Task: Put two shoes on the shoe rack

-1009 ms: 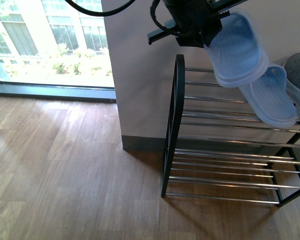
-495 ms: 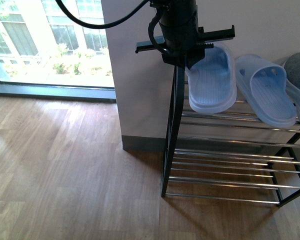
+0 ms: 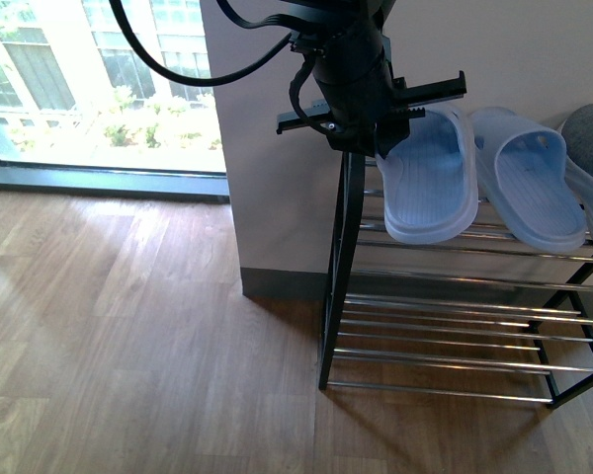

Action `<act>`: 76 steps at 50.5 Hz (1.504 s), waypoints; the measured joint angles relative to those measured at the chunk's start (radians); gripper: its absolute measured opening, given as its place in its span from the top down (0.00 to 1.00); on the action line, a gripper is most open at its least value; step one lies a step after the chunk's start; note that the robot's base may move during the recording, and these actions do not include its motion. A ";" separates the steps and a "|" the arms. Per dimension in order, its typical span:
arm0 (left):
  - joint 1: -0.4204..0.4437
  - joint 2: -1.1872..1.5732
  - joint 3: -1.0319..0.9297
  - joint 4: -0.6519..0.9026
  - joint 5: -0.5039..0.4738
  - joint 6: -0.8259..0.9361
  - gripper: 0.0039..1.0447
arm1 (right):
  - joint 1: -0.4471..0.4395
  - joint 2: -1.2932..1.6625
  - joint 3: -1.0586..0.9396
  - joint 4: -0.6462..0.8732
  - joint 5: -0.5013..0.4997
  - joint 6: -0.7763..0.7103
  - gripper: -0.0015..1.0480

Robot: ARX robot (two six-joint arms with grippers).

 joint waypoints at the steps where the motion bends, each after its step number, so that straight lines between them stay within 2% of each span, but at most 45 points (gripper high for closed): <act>1: 0.000 0.000 -0.002 0.003 0.000 -0.001 0.98 | 0.000 0.000 0.000 0.000 0.000 0.000 0.09; 10: 0.003 0.000 -0.007 0.015 0.024 -0.013 0.98 | 0.000 0.000 0.000 0.000 0.000 0.000 0.09; 14: 0.003 0.000 -0.016 0.032 0.049 -0.023 0.90 | 0.000 0.000 0.000 0.000 0.000 0.000 0.09; 18: 0.004 0.000 -0.016 0.034 0.052 -0.029 0.80 | 0.000 0.000 0.000 0.000 0.000 0.000 0.09; 25: 0.002 0.000 -0.016 0.034 0.056 -0.043 0.55 | 0.000 0.000 0.000 0.000 0.000 0.000 0.09; 30: -0.001 -0.003 -0.016 0.039 0.062 -0.049 0.43 | 0.000 0.000 0.000 0.000 0.000 0.000 0.09; 37: -0.006 -0.023 -0.032 0.070 0.108 -0.070 0.15 | 0.000 0.000 0.000 0.000 0.000 0.000 0.09; 40: -0.006 -0.031 -0.032 0.072 0.117 -0.091 0.08 | 0.000 0.000 0.000 0.000 0.000 0.000 0.09; 49: 0.004 -0.098 -0.065 0.069 0.215 -0.180 0.09 | 0.000 0.000 0.000 0.000 0.000 0.000 0.09; 61: 0.053 -0.329 -0.186 0.047 0.227 -0.190 0.09 | 0.000 0.000 0.000 0.000 0.000 0.000 0.09; 67: 0.113 -0.497 -0.322 0.021 0.135 -0.117 0.09 | 0.000 0.000 0.000 0.000 0.000 0.000 0.09; 71: 0.160 -0.616 -0.432 -0.015 0.013 -0.046 0.09 | 0.000 0.000 0.000 0.000 0.000 0.000 0.09; 76: 0.192 -0.715 -0.528 -0.022 -0.092 0.018 0.09 | 0.000 0.000 0.000 0.000 0.000 0.000 0.09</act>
